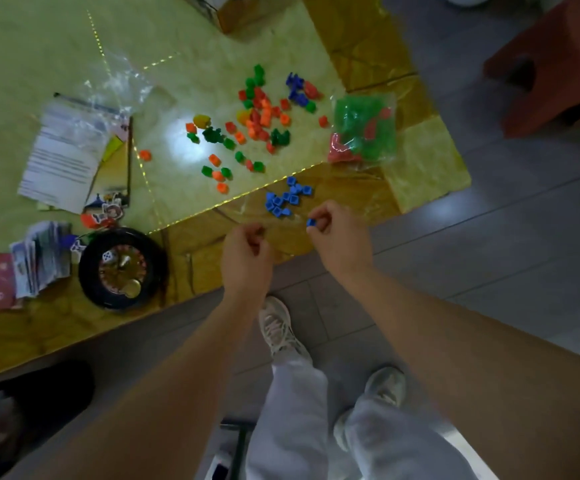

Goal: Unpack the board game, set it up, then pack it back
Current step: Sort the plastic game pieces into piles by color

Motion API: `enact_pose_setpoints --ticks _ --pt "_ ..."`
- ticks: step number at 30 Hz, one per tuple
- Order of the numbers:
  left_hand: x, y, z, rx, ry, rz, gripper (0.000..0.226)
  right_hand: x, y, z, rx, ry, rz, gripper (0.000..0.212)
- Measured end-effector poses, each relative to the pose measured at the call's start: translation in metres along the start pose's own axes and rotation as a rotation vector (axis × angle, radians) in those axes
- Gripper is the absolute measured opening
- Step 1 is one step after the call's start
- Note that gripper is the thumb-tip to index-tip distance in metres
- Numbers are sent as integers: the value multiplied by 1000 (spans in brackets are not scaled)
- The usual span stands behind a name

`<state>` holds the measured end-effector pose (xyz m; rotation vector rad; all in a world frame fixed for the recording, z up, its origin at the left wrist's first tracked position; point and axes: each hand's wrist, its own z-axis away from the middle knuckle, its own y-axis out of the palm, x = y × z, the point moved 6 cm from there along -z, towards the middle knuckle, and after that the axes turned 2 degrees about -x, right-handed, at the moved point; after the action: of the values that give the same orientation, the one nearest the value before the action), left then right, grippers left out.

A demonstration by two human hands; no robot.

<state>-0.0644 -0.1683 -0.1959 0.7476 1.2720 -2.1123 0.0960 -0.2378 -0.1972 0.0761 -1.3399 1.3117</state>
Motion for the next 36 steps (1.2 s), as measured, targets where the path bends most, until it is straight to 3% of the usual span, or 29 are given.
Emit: enact_pose_setpoints --ticks 5,9,12,18,23,25,28,30,36 --pt "-14 7 -17 85 39 80 44 6 10 -14 -19 52 -6 24" --pt "-17 5 -21 153 -95 191 43 11 -6 -19 -99 98 12 41" --pt "-22 8 -25 215 -117 174 39 23 -1 -23 -18 131 4 49" --pt "-25 3 -37 234 -152 134 40 31 1 -32 -8 190 35 44" --pt "-34 -12 -53 247 -112 36 28 39 -13 -45 -34 182 65 29" --pt "-44 -16 -57 259 -68 -4 24 48 -29 -52 -110 122 65 26" --pt "-65 -15 -69 262 28 -95 22 63 -53 -68 -188 -54 121 43" --pt "-80 -7 -78 265 67 -138 23 59 -61 -79 -124 -89 194 51" --pt "-118 15 -99 241 123 -176 24 36 -83 -114 1 -73 363 35"
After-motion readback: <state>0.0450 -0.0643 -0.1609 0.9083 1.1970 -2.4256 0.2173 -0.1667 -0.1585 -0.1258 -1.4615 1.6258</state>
